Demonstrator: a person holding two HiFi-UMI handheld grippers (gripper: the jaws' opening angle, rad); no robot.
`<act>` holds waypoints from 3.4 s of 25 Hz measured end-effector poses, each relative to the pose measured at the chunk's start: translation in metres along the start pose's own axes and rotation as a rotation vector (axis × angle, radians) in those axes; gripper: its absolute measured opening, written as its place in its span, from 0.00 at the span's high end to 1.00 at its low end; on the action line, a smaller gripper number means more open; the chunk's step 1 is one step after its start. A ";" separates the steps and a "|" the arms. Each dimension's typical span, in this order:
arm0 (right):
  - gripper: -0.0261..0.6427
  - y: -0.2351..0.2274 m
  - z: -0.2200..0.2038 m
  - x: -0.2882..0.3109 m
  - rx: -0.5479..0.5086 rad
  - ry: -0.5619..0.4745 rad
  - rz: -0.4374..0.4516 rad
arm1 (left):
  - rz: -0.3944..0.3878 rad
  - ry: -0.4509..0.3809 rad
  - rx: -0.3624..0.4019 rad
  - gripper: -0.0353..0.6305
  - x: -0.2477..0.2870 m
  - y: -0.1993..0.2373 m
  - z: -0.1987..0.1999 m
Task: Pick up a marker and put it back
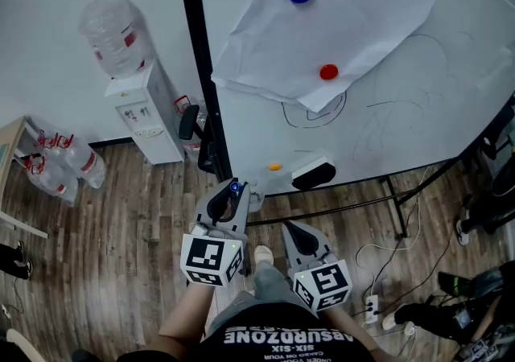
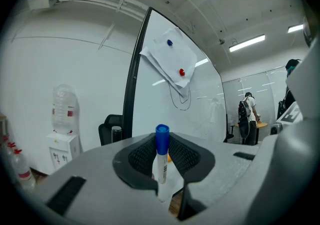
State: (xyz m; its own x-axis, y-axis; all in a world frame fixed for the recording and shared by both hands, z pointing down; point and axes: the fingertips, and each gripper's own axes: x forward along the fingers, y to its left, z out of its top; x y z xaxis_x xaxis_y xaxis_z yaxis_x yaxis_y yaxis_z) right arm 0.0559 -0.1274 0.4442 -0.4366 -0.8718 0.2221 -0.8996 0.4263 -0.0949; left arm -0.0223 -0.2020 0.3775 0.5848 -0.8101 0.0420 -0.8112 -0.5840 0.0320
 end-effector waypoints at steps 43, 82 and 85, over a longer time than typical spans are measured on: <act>0.97 -0.036 0.006 0.027 0.028 -0.006 -0.019 | -0.009 0.279 0.008 0.83 0.047 0.004 -0.117; 0.97 -0.029 0.002 0.028 0.022 0.011 -0.001 | -0.077 0.411 0.092 0.82 0.040 -0.016 -0.166; 0.97 -0.028 0.002 0.027 0.022 0.010 0.000 | -0.077 0.409 0.095 0.80 0.040 -0.016 -0.167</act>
State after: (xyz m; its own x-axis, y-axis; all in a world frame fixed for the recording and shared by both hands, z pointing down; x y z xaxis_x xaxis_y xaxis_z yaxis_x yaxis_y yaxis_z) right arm 0.0687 -0.1635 0.4510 -0.4364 -0.8694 0.2317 -0.8998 0.4207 -0.1158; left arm 0.0149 -0.2163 0.5450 0.5806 -0.6873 0.4364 -0.7504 -0.6598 -0.0408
